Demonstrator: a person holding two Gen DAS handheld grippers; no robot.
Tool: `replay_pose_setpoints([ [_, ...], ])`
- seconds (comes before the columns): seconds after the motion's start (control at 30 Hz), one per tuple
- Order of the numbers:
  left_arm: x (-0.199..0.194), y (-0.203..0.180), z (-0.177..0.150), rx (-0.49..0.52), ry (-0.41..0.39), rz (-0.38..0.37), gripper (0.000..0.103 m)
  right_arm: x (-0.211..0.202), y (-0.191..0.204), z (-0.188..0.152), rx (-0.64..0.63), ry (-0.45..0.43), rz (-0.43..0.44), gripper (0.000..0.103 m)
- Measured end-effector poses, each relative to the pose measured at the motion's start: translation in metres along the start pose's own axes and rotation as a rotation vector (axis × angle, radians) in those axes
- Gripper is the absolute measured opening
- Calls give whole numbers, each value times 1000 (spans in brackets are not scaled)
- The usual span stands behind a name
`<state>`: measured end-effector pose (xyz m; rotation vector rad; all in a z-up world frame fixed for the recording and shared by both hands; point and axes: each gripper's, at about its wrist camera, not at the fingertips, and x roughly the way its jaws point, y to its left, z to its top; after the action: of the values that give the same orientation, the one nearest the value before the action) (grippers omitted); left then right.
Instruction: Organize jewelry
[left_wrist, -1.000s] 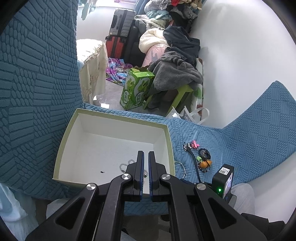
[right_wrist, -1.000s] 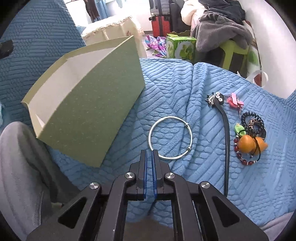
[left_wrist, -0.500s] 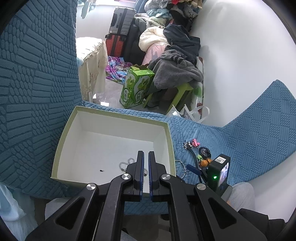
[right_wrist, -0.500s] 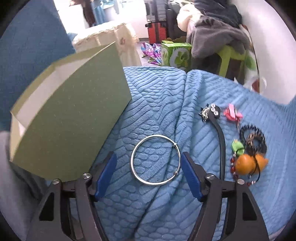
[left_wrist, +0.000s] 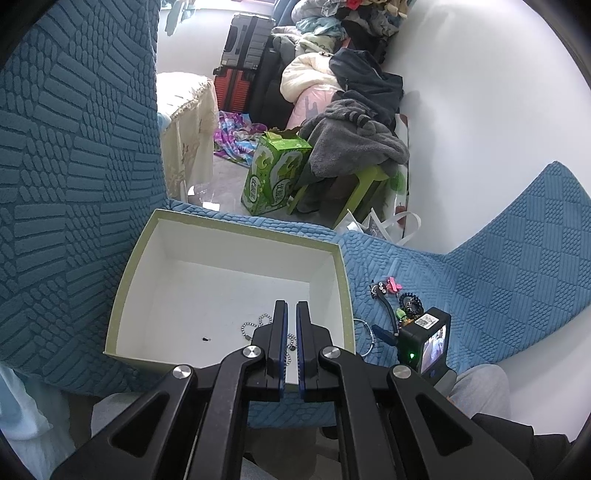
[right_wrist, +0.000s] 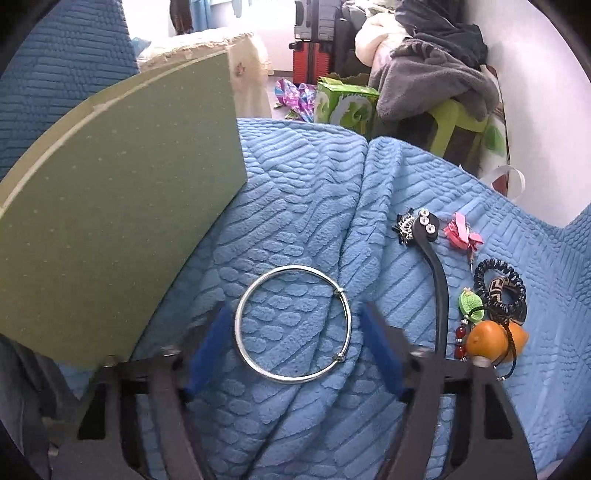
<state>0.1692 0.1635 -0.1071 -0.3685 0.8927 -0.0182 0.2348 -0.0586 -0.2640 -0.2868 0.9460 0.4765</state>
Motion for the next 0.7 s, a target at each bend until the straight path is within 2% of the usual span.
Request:
replay_pose_setpoints([
  [0.27, -2, 2, 0, -1, -5, -3, 2, -20, -6, 4, 90, -1, 60, 63],
  [0.3, -2, 2, 0, 0, -6, -3, 2, -23, -7, 5, 103, 2, 67, 41],
  [0.33, -2, 2, 1, 0, -7, -4, 2, -27, -6, 7, 108, 3, 87, 9],
  [0.37, -3, 2, 1, 1, -8, -5, 2, -29, -5, 8, 109, 25, 45, 7],
  [0.4, -3, 2, 1, 1, -9, -5, 2, -31, -8, 8, 123, 31, 40, 6],
  [0.47, -3, 2, 0, 1, -10, -8, 2, -30, -16, 7, 172, 41, 98, 6],
  [0.7, -5, 3, -2, -1, -8, -9, 2, -28, -27, -2, 184, 52, 96, 6],
])
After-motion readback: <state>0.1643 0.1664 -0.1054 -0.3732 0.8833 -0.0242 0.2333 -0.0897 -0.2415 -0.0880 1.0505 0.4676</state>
